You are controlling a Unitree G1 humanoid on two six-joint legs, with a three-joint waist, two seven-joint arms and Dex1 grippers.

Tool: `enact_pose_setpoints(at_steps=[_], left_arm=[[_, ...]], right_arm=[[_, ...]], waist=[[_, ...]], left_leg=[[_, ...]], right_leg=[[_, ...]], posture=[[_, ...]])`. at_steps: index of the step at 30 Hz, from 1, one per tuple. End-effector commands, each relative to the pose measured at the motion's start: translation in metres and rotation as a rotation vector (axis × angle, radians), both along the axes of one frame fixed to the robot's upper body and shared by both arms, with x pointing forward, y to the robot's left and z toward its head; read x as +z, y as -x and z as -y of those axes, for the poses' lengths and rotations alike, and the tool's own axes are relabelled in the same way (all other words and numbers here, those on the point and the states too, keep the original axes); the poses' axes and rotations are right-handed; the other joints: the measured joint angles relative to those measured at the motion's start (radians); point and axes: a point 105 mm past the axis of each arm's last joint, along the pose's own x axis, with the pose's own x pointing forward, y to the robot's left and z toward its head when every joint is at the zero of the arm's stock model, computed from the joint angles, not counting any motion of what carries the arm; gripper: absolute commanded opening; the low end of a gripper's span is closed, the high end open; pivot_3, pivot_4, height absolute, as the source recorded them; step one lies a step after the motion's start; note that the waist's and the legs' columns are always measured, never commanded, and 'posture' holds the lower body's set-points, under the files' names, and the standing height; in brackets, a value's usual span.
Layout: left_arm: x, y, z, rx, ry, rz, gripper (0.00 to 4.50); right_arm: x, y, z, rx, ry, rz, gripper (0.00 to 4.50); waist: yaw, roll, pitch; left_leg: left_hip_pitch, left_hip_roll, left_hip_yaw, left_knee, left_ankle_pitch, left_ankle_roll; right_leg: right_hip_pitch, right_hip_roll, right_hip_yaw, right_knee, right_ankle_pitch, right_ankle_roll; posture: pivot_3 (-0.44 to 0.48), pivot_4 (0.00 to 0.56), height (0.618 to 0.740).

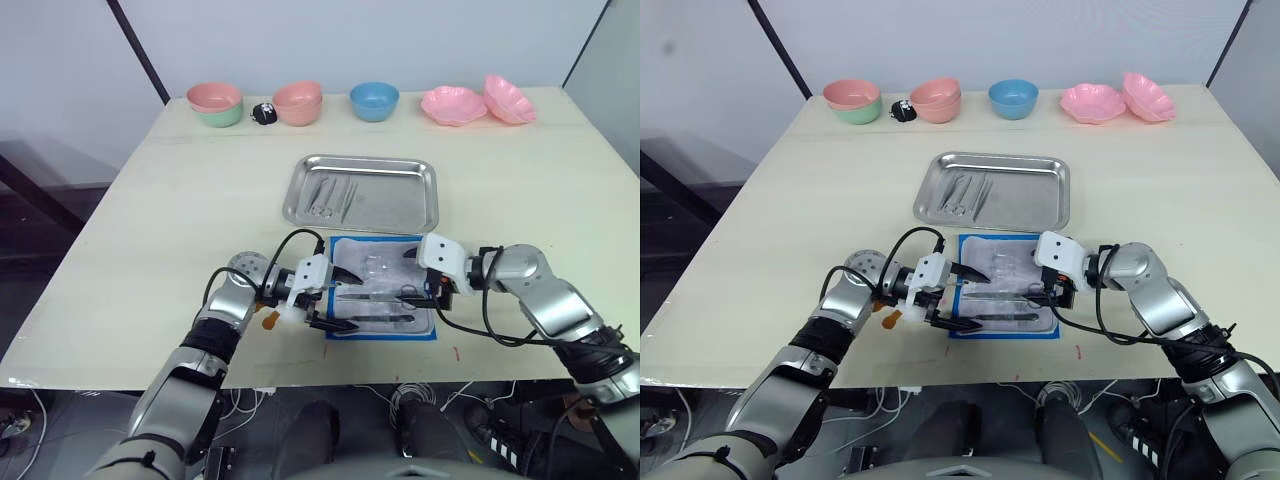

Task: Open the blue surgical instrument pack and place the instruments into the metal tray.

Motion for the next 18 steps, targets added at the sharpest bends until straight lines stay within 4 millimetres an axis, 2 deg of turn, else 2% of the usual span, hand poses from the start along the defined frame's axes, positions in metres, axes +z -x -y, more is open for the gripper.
enact_pose_setpoints(at_steps=[1,14,16,18], left_arm=[[-0.043,0.02,-0.004,0.014,-0.08,-0.149,4.46],[-0.051,0.024,0.005,0.001,-0.07,-0.161,4.46],[-0.053,0.025,0.006,-0.004,-0.07,-0.167,4.5],[-0.054,0.026,0.007,-0.008,-0.072,-0.17,4.5]], right_arm=[[-0.004,0.004,-0.002,0.033,0.033,-0.014,4.5],[-0.012,0.012,-0.001,0.057,0.049,-0.072,4.5],[-0.013,0.012,-0.002,0.06,0.053,-0.079,3.94],[-0.014,0.012,-0.002,0.063,0.055,-0.084,3.18]], waist=[[0.0,0.0,0.0],[0.0,-0.002,-0.004],[0.001,-0.002,-0.006],[0.0,-0.002,-0.008]], left_leg=[[0.0,0.0,0.0,0.0,0.0,0.0],[0.0,0.0,0.0,0.0,0.0,0.0],[0.0,0.0,0.0,0.0,0.0,0.001],[0.0,0.0,0.0,0.0,0.0,0.001]], right_leg=[[0.0,0.0,0.0,0.0,0.0,0.0],[0.0,0.0,0.0,0.0,0.0,0.0],[0.0,0.0,0.0,-0.001,0.0,0.0],[0.0,0.0,0.0,-0.001,0.0,0.0]], posture=[[0.0,0.15,0.74],[0.0,0.15,0.74],[0.0,0.15,0.74],[0.0,0.15,0.74]])
